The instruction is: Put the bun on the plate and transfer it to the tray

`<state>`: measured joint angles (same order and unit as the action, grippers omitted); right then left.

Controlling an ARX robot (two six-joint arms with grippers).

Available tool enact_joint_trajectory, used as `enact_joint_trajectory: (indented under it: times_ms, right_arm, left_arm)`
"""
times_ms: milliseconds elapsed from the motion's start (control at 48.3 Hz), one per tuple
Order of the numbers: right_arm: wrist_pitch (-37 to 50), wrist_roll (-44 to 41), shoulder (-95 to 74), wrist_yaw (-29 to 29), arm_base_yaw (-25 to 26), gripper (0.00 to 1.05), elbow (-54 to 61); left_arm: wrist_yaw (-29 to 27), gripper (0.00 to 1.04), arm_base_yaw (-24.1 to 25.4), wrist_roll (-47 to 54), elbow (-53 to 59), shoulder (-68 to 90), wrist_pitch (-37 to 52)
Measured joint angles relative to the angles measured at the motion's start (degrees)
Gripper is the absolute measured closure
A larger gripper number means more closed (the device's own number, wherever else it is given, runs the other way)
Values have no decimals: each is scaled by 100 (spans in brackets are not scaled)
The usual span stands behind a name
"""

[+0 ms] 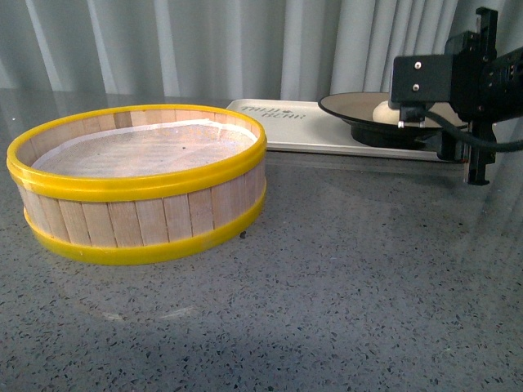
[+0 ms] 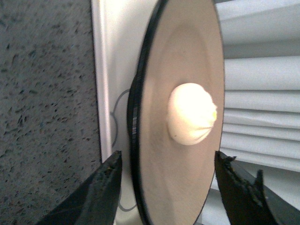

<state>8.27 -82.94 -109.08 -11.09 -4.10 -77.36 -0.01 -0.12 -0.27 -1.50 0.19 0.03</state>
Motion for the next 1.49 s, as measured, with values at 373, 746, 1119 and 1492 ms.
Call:
enact_joint_trajectory:
  times_ms: [373, 746, 1119, 1492]
  right_arm:
    - [-111, 2673, 1602, 188, -146, 9, 667]
    - [1032, 6297, 2461, 1272, 59, 20, 1419]
    - [3025, 8179, 4033, 1139, 356, 89, 4695]
    - [3344, 8218, 5469, 1121, 404, 103, 6526]
  left_arm:
    - [0, 7, 0, 2, 0, 0, 0]
    - [0, 7, 0, 0, 0, 0, 0]
    - [-7, 7, 0, 0, 0, 0, 0]
    - [-2, 7, 0, 0, 0, 0, 0]
